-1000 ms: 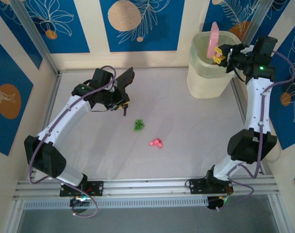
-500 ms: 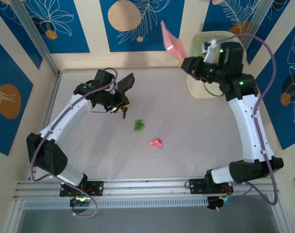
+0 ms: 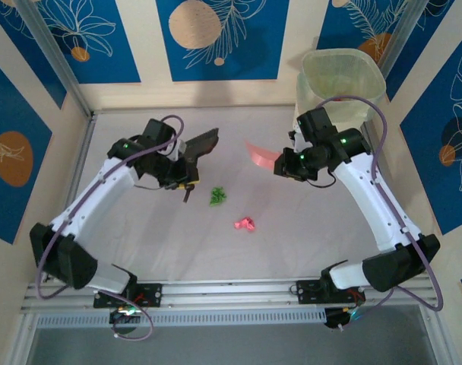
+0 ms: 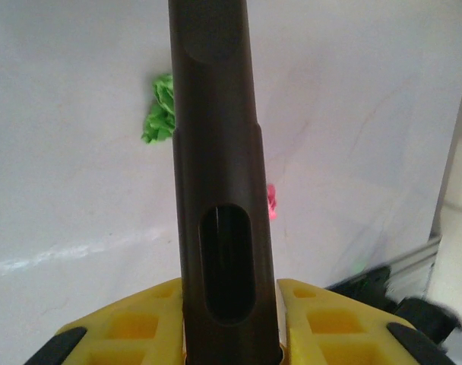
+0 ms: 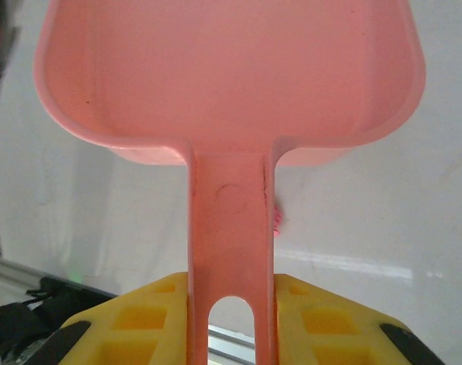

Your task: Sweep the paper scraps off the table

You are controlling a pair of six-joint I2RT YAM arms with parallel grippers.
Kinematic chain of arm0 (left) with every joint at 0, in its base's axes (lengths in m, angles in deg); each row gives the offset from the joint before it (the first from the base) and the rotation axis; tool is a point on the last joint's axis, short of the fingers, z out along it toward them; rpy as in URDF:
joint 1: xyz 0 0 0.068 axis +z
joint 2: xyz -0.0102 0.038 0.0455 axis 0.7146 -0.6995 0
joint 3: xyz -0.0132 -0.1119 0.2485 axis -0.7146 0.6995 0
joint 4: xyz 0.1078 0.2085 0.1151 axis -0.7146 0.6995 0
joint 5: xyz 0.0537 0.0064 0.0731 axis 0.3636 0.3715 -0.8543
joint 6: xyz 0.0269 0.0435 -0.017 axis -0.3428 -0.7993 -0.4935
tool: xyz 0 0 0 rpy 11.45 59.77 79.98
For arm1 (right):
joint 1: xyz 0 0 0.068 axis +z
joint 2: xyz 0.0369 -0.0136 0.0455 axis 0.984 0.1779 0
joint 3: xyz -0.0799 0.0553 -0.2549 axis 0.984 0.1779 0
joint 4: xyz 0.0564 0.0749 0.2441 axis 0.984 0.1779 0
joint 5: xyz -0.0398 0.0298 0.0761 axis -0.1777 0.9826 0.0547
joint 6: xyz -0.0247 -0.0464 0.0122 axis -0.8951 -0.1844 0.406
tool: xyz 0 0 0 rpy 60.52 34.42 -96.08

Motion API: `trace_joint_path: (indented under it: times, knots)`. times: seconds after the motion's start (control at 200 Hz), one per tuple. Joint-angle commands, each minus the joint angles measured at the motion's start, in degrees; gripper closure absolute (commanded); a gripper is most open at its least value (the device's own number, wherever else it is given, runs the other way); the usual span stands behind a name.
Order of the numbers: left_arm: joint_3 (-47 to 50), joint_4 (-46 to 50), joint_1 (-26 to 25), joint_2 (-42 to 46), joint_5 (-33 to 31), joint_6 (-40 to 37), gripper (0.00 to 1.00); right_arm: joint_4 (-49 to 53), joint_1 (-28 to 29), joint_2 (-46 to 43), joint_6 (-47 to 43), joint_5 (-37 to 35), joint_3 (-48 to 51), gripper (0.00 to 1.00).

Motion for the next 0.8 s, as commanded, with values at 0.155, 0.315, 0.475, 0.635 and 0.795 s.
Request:
trace_joint_path:
  times: [0.155, 0.315, 0.475, 0.635, 0.795]
  knots:
    - [13.7, 1.43, -10.02, 15.67, 2.19, -7.31, 1.0, 1.84, 1.19, 4.14, -0.07, -12.1, 1.33, 1.0]
    - [15.04, 3.0, -12.56, 18.44, 5.55, -9.37, 1.0, -2.39, -2.01, 3.37, 3.45, -14.24, 4.39, 1.0]
    - [9.5, 6.21, -14.46, 11.42, 9.93, -17.52, 1.0, -6.12, -6.85, 3.63, 6.32, -12.88, 5.22, 1.0]
    - [4.88, 8.44, -17.61, 4.97, 12.15, -22.19, 1.0, -8.5, -10.04, 5.15, 6.62, -11.82, 4.5, 1.0]
    - [6.42, 7.22, -17.92, 3.08, 17.4, -21.01, 1.0, -10.14, -11.4, 6.24, 6.73, -10.95, 4.26, 1.0]
